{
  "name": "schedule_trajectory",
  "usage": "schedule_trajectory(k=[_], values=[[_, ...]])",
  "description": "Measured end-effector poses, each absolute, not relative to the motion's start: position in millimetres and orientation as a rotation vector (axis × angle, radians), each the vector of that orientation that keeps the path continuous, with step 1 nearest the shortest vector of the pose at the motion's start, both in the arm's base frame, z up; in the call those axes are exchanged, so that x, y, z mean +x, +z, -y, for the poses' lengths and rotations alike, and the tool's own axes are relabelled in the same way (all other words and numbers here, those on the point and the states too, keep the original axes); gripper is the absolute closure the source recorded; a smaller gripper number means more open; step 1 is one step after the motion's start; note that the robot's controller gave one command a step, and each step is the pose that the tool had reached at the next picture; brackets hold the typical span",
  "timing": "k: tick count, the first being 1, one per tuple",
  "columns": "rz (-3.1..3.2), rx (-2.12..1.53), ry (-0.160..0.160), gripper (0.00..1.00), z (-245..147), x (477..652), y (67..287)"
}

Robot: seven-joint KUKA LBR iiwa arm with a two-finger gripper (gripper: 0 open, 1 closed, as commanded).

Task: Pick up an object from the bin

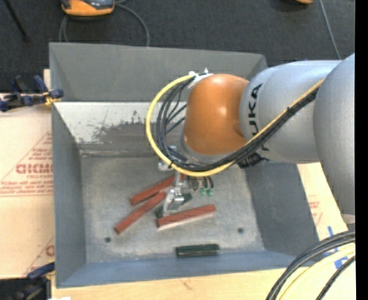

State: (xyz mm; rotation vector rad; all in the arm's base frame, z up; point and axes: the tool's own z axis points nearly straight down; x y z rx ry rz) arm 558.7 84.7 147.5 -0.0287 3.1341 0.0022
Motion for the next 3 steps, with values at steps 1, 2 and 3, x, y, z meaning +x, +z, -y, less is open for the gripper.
schedule_trajectory(k=[1, 2, 3], values=[[-3.119, -0.207, 0.002, 1.0, -87.6, 522.2, 81.2], [-3.119, -0.206, 0.002, 1.0, -87.7, 522.2, 81.2], [-3.139, -0.198, -0.001, 1.0, -87.0, 526.7, 112.1]])
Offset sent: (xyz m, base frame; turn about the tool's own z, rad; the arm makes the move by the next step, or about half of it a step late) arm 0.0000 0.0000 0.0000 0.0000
